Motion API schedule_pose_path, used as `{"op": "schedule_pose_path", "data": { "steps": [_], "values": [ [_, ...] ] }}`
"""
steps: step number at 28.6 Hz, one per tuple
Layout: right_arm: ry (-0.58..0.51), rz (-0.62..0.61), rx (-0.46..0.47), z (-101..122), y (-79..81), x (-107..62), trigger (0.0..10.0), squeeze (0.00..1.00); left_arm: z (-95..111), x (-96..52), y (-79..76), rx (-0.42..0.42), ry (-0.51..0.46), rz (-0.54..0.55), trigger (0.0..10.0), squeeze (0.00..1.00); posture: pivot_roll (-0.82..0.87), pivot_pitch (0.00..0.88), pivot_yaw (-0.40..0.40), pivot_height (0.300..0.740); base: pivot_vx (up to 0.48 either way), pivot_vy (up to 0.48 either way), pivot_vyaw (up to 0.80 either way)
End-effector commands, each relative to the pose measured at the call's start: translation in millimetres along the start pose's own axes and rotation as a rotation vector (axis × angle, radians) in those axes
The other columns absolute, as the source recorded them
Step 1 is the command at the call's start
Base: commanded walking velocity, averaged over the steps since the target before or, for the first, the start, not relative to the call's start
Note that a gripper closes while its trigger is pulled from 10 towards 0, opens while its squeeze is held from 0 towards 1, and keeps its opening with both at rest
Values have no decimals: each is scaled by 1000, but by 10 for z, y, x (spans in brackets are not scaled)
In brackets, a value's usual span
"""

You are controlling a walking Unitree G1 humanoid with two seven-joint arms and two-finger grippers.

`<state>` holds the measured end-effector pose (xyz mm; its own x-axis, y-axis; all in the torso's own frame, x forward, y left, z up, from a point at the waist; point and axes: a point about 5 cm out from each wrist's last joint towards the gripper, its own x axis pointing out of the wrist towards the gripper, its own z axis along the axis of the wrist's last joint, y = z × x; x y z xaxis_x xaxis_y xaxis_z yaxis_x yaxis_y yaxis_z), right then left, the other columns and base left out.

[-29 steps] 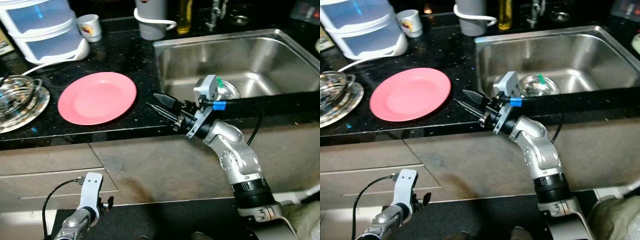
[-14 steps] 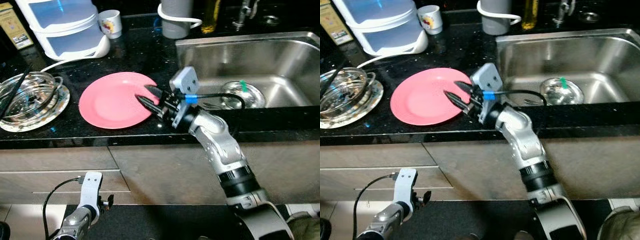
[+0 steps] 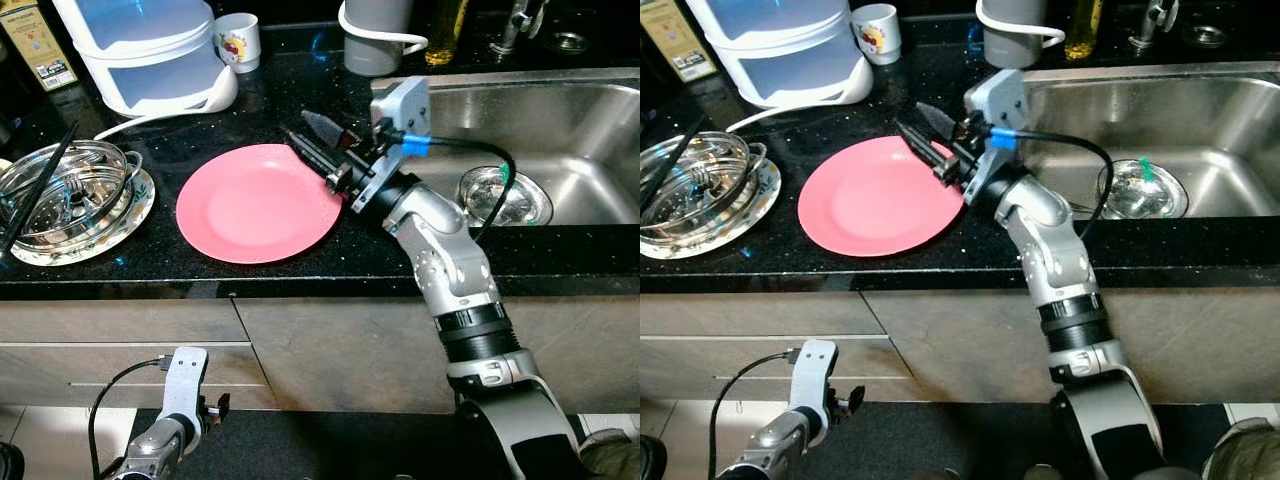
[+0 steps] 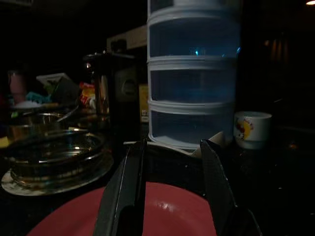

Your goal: Kitchen organization

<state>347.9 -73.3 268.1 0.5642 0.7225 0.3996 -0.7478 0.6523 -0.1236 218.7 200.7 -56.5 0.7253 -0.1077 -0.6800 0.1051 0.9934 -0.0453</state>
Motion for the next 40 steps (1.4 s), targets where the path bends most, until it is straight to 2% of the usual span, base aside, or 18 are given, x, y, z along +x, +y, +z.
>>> {"op": "schedule_pose_path", "data": {
  "steps": [1,5,9,11,16,17,24,31,33,35,38,40],
  "values": [
    [-16,-7,18,6,-4,7,10000,0,-81,-25,23,-6,28,2,10000,0,9,74,38,740,0,0,606],
    [-48,-8,73,20,-4,-26,10000,0,-140,-44,53,-28,53,8,10000,0,8,76,45,740,0,0,752],
    [-55,-6,78,25,-2,-33,10000,0,-149,-47,56,-28,58,8,10000,0,8,76,46,740,0,0,800],
    [-68,-6,93,37,-4,-52,10000,0,-157,-53,74,-4,66,17,10000,0,7,75,50,740,0,0,794],
    [-81,-5,105,43,5,-63,10000,0,-175,-59,84,-1,82,11,10000,0,9,76,55,740,0,-440,705],
    [-80,-7,106,38,5,-66,10000,0,-176,-60,82,-30,73,13,10000,0,9,76,55,740,0,0,0],
    [-82,-14,116,30,0,-87,10000,0,-147,-51,70,-63,47,10,10000,0,10,77,56,740,0,0,0],
    [-98,-21,138,59,-28,-116,10000,0,-89,-34,35,-79,-3,5,10000,0,4,75,57,740,0,0,775],
    [-79,-36,111,45,-45,-132,10000,0,-49,-33,38,-43,-44,33,10000,0,4,74,55,740,0,0,775],
    [-66,-29,94,30,-42,-138,10000,0,-49,-32,37,-38,-42,32,10000,0,4,73,55,740,0,0,709],
    [11,33,-11,-31,17,-165,10000,0,-60,-32,40,-44,-28,27,10000,0,3,71,56,740,0,0,0],
    [30,49,-36,-45,33,-172,10000,0,-62,-32,41,-47,-27,25,10000,0,3,71,56,740,0,0,0]
  ]
}}
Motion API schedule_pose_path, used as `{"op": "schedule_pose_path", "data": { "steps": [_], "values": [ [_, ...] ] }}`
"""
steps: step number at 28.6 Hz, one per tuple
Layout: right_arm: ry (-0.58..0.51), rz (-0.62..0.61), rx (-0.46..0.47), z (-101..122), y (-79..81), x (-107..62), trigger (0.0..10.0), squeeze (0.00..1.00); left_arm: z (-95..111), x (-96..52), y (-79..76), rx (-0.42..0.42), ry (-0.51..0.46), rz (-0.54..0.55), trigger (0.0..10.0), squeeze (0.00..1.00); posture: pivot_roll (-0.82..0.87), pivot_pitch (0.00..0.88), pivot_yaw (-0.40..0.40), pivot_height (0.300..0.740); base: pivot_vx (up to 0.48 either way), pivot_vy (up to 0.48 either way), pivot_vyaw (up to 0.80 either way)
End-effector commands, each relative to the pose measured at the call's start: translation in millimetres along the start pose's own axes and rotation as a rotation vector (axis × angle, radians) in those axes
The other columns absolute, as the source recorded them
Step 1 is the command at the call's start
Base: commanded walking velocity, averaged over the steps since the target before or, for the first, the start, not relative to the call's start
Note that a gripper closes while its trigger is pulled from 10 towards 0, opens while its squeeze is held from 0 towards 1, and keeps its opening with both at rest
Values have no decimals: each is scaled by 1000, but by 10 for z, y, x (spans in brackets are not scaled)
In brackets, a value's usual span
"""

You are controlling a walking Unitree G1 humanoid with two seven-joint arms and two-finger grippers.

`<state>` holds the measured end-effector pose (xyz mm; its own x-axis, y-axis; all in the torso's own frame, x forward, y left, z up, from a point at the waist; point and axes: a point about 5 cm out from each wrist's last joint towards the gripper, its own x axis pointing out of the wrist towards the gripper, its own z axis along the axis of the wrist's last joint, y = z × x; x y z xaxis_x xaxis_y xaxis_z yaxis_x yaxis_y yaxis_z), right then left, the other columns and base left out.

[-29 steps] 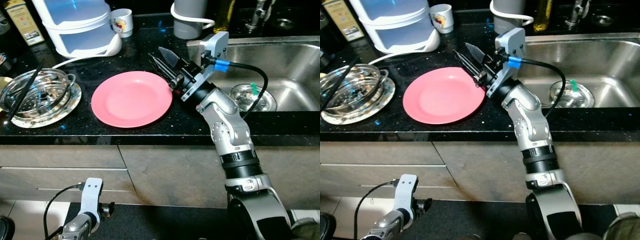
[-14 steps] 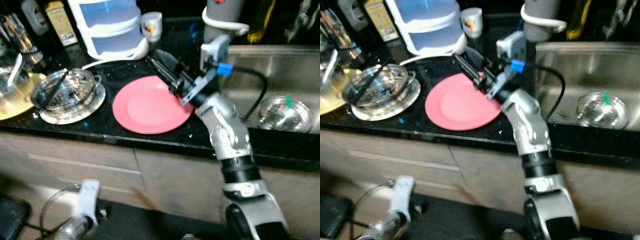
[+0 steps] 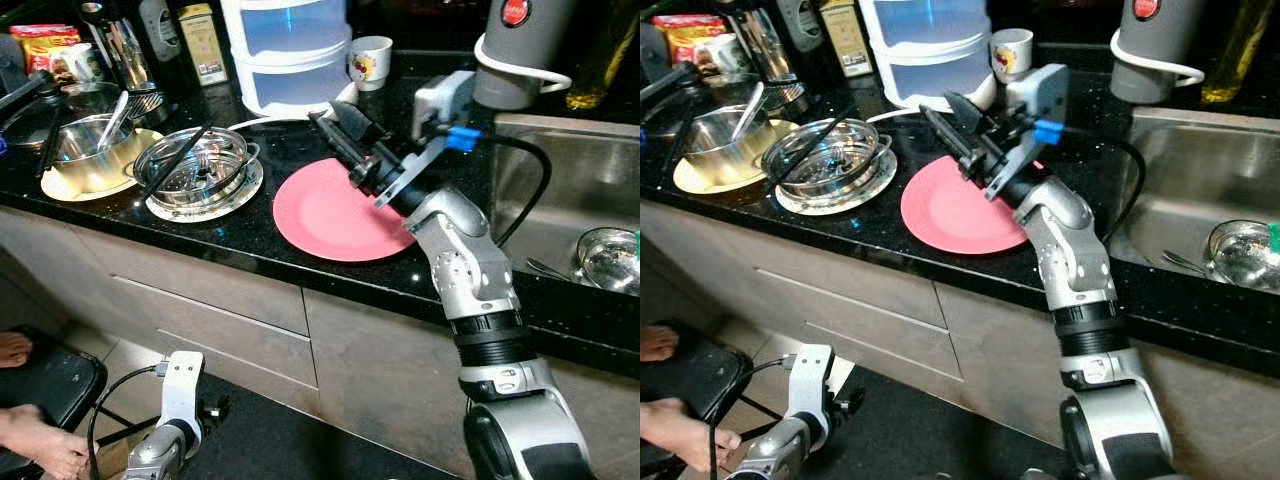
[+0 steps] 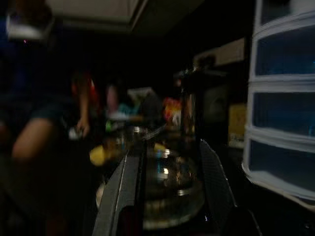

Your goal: Kitchen organization

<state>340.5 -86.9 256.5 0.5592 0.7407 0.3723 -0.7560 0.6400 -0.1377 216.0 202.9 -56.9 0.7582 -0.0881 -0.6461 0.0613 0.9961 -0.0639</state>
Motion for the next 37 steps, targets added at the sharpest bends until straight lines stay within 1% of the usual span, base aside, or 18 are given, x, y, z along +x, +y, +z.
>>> {"op": "schedule_pose_path", "data": {
  "steps": [1,6,7,8,10,12,16,17,18,19,20,22,23,24,27,31,33,37],
  "values": [
    [21,69,-40,-9,87,2,10000,0,-41,-15,22,-8,19,2,10000,0,1,70,57,740,0,0,0],
    [72,200,-70,-25,195,-61,10000,0,-62,-21,16,-20,25,-4,10000,0,0,69,57,740,0,0,0],
    [114,250,-109,-35,212,-108,10000,855,-81,-23,4,-23,31,-8,10000,0,-1,67,56,740,0,0,0],
    [141,282,-135,-28,198,-160,10000,1000,-97,-25,-8,-22,35,-10,10000,0,-1,67,56,740,0,0,0],
    [155,296,-148,-7,164,-206,10000,1000,-106,-25,-20,-23,37,-12,10000,0,0,66,55,740,0,0,0],
    [163,322,-160,117,22,-361,10000,1000,-121,-19,-61,-22,43,-18,10000,0,0,63,56,740,0,0,0],
    [166,337,-157,187,-35,-440,10000,1000,-126,-15,-81,-20,46,-20,10000,0,0,64,57,740,0,0,0],
    [205,371,-163,254,-98,-575,10000,725,-128,-8,-108,-18,50,-23,10000,0,0,64,57,740,0,0,0],
    [205,371,-163,254,-98,-575,10000,725,-128,-8,-108,-18,50,-23,10000,0,0,64,57,740,0,0,0],
    [276,395,-198,308,-159,-719,10000,0,-125,2,-135,-16,53,-26,10000,0,-2,73,58,740,0,0,0],
    [352,403,-230,360,-215,-852,10000,0,-125,5,-146,-17,54,-28,10000,0,-4,77,57,740,0,0,0],
    [352,403,-230,360,-215,-852,10000,0,-125,5,-146,-17,54,-28,10000,0,-4,77,57,740,0,0,0],
    [443,384,-282,400,-290,-972,10000,0,-127,4,-148,-18,54,-29,10000,0,-5,79,56,740,0,0,0],
    [443,384,-282,400,-290,-972,10000,0,-127,4,-148,-18,54,-29,10000,0,-5,79,56,740,0,0,0],
    [683,287,-456,465,-491,-1262,10000,0,-135,-3,-138,-23,49,-27,10000,0,-10,88,57,740,0,0,0],
    [714,284,-485,469,-501,-1301,10000,0,-136,-4,-137,-23,48,-27,10000,0,-10,88,57,740,0,0,0],
    [710,257,-547,537,-496,-1335,10000,0,-136,-6,-131,-23,47,-27,10000,0,-17,97,60,740,0,0,0],
    [675,269,-534,657,-437,-1403,10000,0,-136,-8,-125,-22,47,-27,10000,0,-21,99,64,740,0,0,0]
  ]
}}
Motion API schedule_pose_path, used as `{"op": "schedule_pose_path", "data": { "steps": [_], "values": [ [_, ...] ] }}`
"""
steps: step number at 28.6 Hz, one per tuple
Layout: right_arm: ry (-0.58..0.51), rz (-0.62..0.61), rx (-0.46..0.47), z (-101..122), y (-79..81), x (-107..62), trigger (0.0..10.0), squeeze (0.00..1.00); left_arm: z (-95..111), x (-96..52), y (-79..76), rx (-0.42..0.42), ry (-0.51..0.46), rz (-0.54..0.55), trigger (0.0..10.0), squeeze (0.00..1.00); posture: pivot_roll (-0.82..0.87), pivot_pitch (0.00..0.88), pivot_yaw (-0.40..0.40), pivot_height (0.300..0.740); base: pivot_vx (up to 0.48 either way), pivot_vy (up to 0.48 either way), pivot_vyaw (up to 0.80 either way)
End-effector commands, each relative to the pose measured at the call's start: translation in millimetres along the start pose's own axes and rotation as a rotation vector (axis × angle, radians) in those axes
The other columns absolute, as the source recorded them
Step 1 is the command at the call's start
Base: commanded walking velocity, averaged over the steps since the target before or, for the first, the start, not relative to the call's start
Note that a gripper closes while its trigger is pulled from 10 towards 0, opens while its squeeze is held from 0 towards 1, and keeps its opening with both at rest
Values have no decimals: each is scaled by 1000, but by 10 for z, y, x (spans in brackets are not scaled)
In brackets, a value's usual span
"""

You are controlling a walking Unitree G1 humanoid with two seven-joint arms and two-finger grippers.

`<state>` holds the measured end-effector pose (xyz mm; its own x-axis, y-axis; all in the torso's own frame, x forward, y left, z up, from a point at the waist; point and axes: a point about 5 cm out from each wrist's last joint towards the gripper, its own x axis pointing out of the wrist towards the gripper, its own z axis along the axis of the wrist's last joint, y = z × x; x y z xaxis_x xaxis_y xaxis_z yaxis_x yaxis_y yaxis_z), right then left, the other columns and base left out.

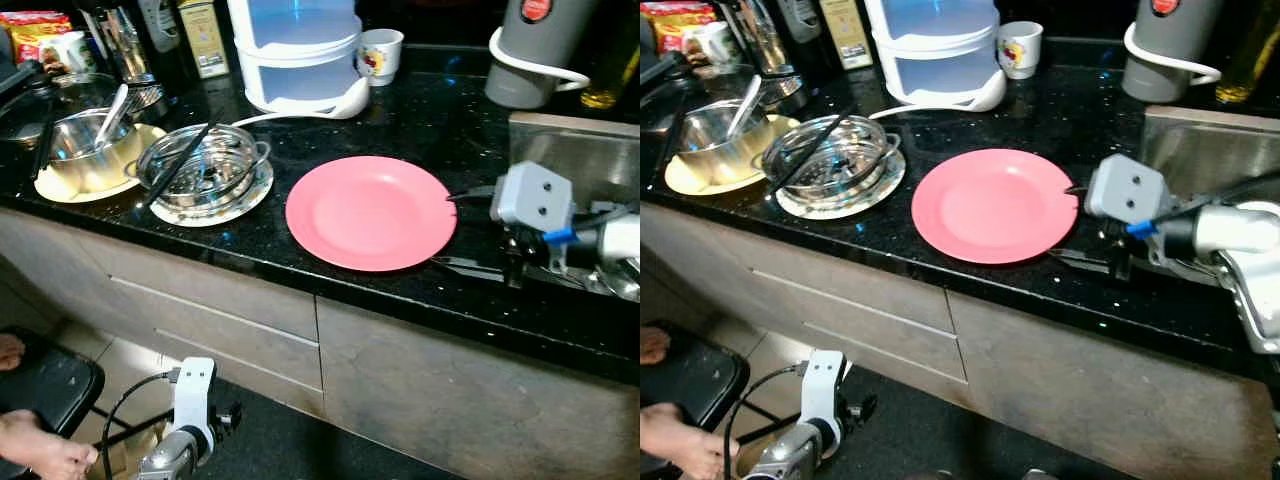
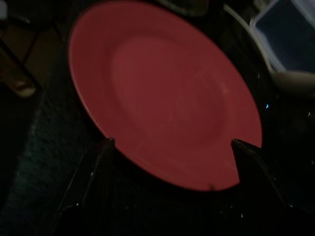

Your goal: Kitchen organization

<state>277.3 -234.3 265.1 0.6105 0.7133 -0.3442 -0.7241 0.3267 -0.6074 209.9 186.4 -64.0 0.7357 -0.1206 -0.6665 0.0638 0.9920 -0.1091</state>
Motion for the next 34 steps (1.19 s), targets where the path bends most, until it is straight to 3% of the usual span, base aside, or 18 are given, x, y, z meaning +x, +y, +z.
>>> {"op": "schedule_pose_path", "data": {
  "steps": [1,2,10,16,24,29,34],
  "values": [
    [-40,26,-9,92,23,-72,10000,0,-40,-22,39,11,17,4,10000,0,-23,100,64,740,0,0,0],
    [-59,52,-6,137,40,-138,10000,0,-39,-21,38,12,17,3,10000,0,-23,100,64,740,0,0,0],
    [-27,95,-53,180,61,-175,10000,0,-35,-21,44,12,16,3,10000,0,-28,102,64,740,0,0,0],
    [15,119,-206,289,168,5,10000,0,-32,-23,53,13,15,4,10000,0,-31,105,66,740,0,0,0],
    [8,123,-245,372,184,-17,10000,0,-29,-22,55,13,16,3,10000,0,-38,105,68,740,0,0,0],
    [9,141,-294,400,252,81,10000,0,-24,-22,60,12,15,4,10000,0,-41,105,65,740,0,0,0],
    [49,107,-309,289,267,182,10000,0,-23,-21,59,12,15,4,10000,0,-42,103,65,740,0,0,0]
  ]
}}
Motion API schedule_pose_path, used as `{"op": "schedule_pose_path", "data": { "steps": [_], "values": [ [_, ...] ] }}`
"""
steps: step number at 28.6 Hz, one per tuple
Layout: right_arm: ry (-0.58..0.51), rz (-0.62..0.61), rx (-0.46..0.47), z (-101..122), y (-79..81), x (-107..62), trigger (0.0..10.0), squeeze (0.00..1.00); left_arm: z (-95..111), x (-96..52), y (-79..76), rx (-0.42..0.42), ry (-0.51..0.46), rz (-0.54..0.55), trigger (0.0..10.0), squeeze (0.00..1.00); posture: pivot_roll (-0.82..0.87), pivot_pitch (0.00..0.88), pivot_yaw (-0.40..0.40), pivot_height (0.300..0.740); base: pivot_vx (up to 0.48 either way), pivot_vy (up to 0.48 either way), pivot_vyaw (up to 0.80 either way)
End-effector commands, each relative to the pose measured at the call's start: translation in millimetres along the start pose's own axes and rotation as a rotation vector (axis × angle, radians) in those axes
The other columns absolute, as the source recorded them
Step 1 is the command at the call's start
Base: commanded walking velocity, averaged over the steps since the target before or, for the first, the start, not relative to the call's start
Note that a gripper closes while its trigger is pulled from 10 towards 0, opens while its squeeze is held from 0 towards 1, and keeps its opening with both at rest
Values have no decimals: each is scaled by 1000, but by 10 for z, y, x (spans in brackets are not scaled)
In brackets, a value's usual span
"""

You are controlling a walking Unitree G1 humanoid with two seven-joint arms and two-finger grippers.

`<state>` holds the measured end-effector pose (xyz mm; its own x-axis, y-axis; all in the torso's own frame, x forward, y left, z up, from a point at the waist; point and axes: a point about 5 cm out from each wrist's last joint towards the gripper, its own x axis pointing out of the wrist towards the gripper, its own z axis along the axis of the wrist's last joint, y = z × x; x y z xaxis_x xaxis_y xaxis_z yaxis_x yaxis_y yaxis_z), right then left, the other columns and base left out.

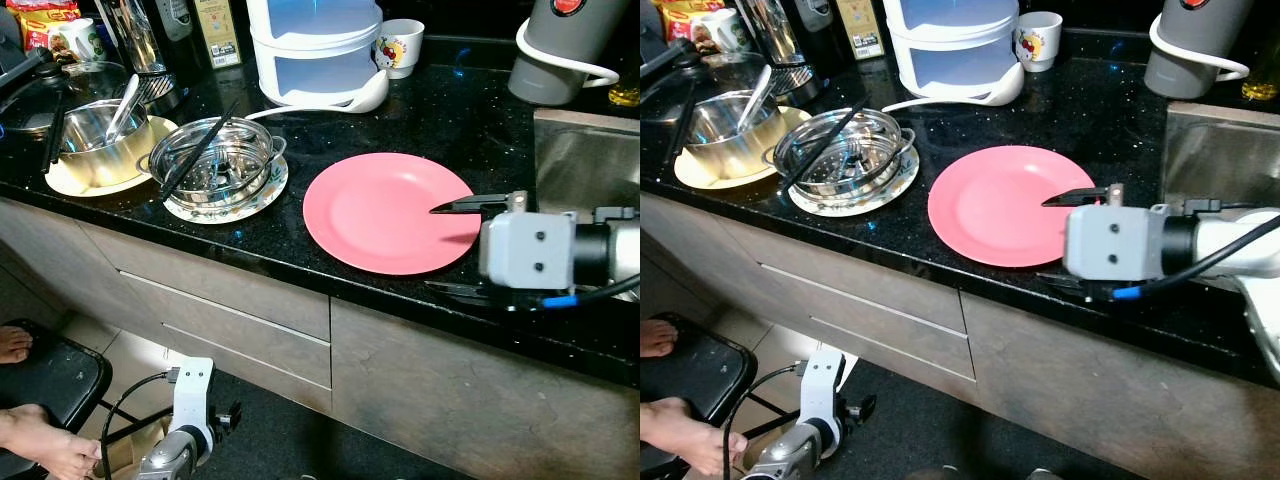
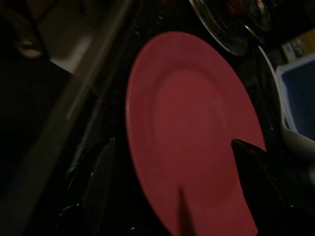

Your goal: Kitchen organization

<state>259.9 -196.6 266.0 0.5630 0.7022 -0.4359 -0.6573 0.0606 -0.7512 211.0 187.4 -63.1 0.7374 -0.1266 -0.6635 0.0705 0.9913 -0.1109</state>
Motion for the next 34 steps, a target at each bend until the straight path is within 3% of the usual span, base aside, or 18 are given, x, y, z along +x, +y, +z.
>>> {"op": "schedule_pose_path", "data": {
  "steps": [1,14,15,16,17,18,24,30,34],
  "values": [
    [22,-42,-27,-28,-3,91,10000,0,-39,-23,49,8,18,10,10000,0,-40,103,66,740,0,0,0],
    [65,-60,-73,-90,87,256,10000,0,-56,-28,44,10,23,6,10000,0,-42,97,64,740,0,0,0],
    [73,-66,-84,-103,100,280,7529,0,-58,-29,44,11,23,6,10000,0,-42,97,64,740,0,0,0],
    [76,-72,-90,-112,113,302,3843,0,-60,-29,44,11,24,5,10000,0,-42,96,64,740,0,0,0],
    [76,-72,-90,-112,113,302,3843,0,-60,-29,44,11,24,5,10000,0,-42,96,64,740,0,0,0],
    [70,-74,-88,-112,134,326,0,0,-62,-30,43,11,24,5,10000,0,-43,95,64,740,0,0,0],
    [41,-107,-79,-120,213,445,0,0,-64,-29,38,9,24,4,10000,0,-40,97,61,740,0,0,0],
    [26,-151,-76,-106,186,477,0,0,-61,-28,35,9,22,4,10000,0,-40,101,62,740,0,0,0],
    [-29,-273,-22,-68,73,466,0,0,-61,-28,35,9,22,4,10000,0,-41,101,64,740,0,0,0]
  ]
}}
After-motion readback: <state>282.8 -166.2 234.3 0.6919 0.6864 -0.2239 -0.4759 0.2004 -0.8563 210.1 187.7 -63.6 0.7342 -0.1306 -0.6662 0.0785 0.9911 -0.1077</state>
